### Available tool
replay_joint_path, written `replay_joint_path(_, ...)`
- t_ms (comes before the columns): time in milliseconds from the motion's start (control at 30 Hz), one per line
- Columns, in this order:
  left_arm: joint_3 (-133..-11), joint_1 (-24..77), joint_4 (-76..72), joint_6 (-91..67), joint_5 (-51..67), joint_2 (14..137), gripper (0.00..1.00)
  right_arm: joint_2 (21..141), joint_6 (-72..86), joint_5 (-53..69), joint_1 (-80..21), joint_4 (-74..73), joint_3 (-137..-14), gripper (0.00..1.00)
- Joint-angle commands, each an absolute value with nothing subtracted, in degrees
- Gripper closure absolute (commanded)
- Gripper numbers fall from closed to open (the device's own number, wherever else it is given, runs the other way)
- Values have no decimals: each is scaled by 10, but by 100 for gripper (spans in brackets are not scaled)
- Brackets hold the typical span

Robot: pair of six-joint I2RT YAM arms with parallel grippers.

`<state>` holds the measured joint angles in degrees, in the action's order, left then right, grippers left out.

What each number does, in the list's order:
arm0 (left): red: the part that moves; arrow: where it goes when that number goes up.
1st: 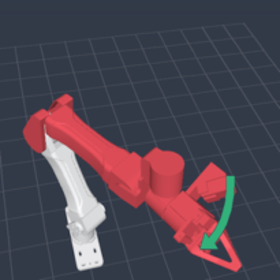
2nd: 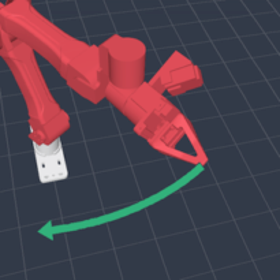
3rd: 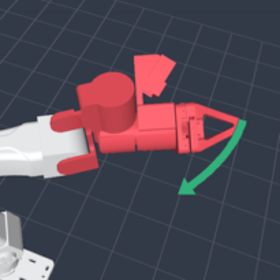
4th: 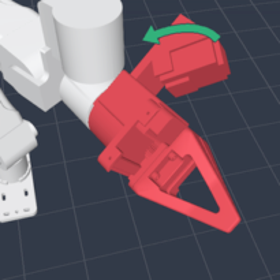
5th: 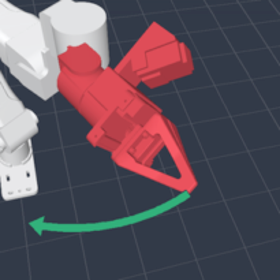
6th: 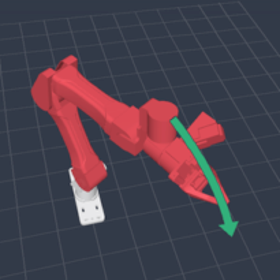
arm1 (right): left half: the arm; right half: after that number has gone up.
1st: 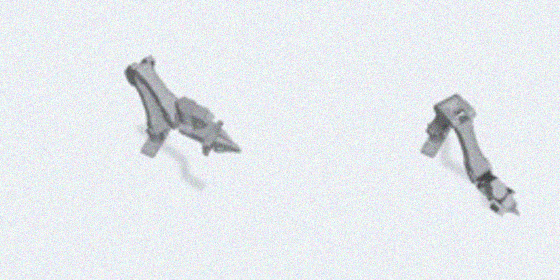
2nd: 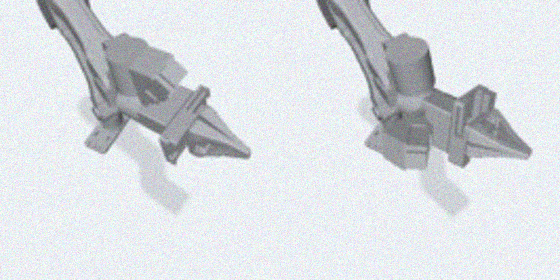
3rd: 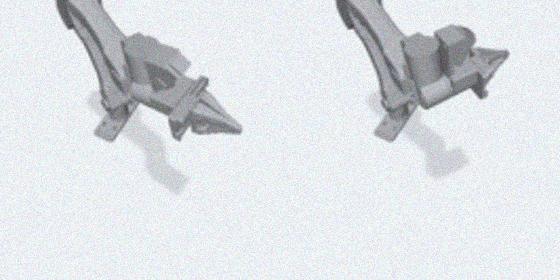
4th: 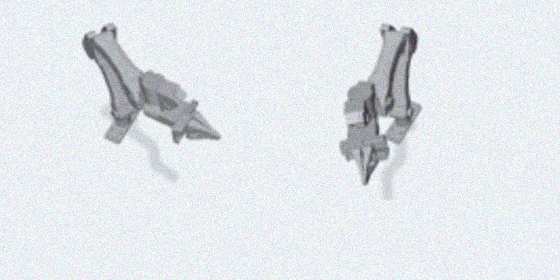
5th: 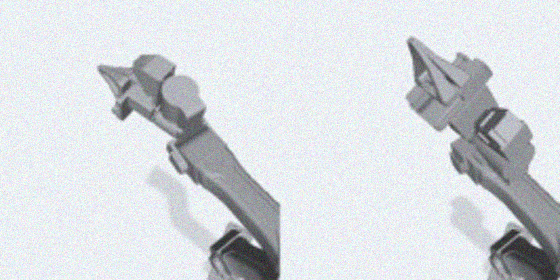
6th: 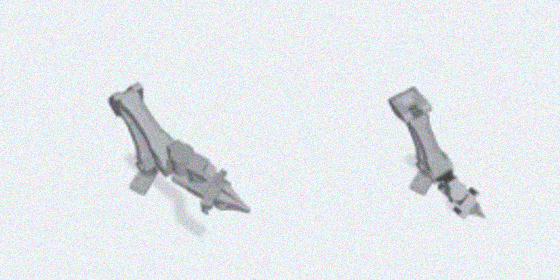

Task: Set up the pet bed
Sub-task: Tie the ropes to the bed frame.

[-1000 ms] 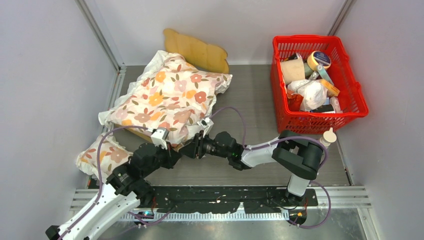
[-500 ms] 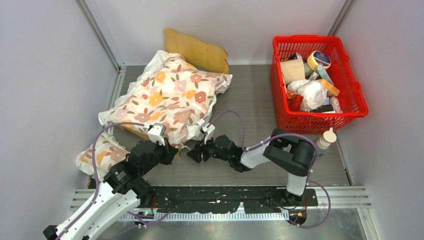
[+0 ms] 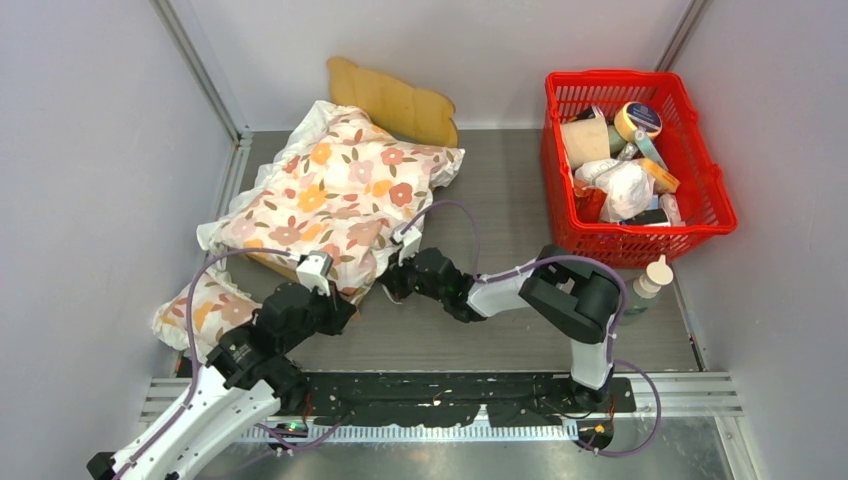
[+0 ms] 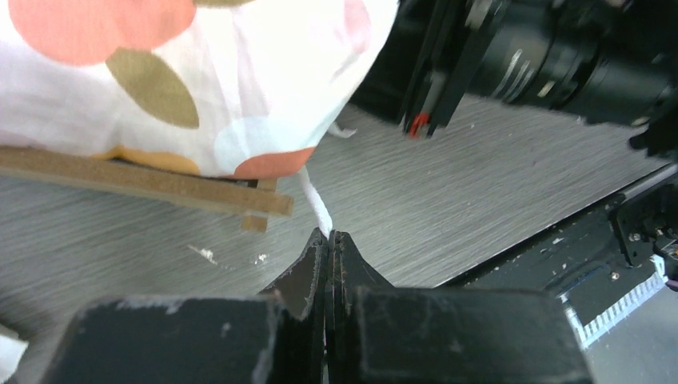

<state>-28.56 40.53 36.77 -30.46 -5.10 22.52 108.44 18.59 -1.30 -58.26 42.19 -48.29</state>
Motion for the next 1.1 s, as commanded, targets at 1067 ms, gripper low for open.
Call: replay_joint_path(1067,-359,409,433,-338,-184,183,100,1140,389,22,-521,556,-432,94)
